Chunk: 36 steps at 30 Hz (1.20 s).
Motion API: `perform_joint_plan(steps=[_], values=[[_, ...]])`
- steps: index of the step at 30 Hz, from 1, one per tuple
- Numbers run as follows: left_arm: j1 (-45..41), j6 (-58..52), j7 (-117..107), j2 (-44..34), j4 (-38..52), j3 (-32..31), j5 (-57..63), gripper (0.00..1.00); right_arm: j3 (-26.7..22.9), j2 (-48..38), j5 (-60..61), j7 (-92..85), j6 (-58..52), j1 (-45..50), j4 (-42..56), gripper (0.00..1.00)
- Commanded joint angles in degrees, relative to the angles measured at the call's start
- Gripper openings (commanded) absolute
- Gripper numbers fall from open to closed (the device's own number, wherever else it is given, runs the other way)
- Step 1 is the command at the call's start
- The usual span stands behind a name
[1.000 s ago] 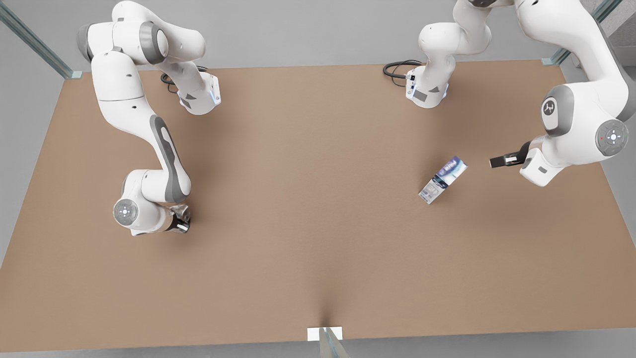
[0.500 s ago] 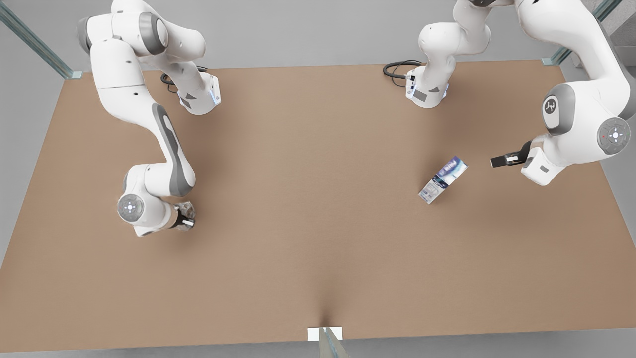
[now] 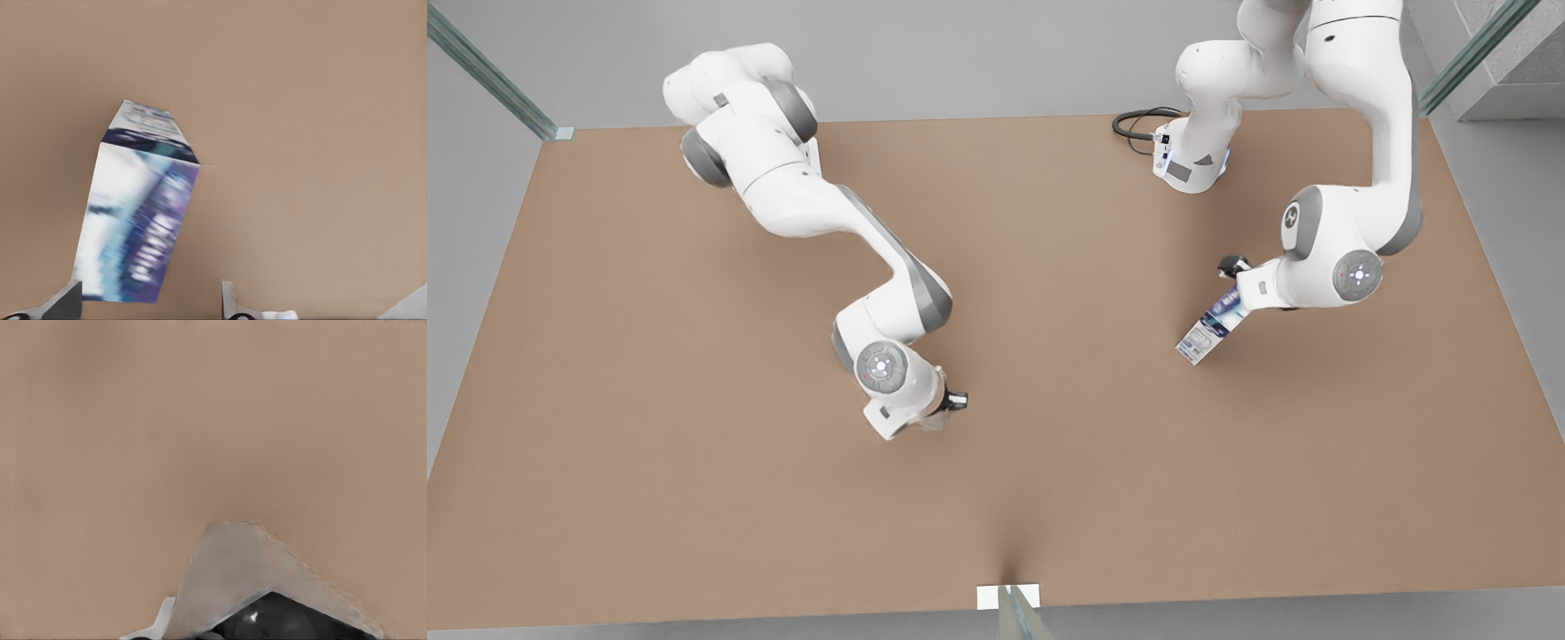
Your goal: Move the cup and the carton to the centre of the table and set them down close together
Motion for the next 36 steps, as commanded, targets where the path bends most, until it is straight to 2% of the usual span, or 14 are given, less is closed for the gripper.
perform_joint_plan(steps=[1,3,8,17,18,27,29,36], values=[[0.53,0.34,-0.1,0.1,-0.09,0.0,-0.76,1.0,-0.08,1.41,-0.2,0.44,0.25,0.64,1.94,0.21],[0.53,0.96,-0.1,0.19,-0.18,0.0,-2.96,1.0,-0.96,7.04,0.32,1.05,1.83,4.07,9.16,0.21],[0.53,4.82,5.25,0.28,-0.18,0.09,-3.4,1.0,-2.37,11.35,2.35,0.79,5.08,10.48,11.09,0.21],[1.94,11.59,12.9,-0.07,-4.4,0.26,-3.04,1.0,-4.21,11.26,-4.07,-0.71,2.53,14.7,10.03,0.21],[2.03,11.68,12.9,-0.07,-4.75,0.26,-3.31,1.0,-4.12,11.17,-4.07,-0.62,2.53,14.7,10.03,1.0],[2.38,12.47,13.08,0.37,-5.89,0.35,-3.4,1.0,-3.51,11.08,-3.63,0.26,6.93,15.49,10.03,1.0],[2.47,12.47,13.08,0.54,-6.33,0.53,-3.31,1.0,-1.84,10.64,-3.37,1.93,6.84,15.32,10.12,1.0],[3.17,12.56,12.99,1.16,-7.56,0.53,-3.31,1.0,-2.1,9.41,-3.37,1.31,6.84,14.97,10.03,1.0]])
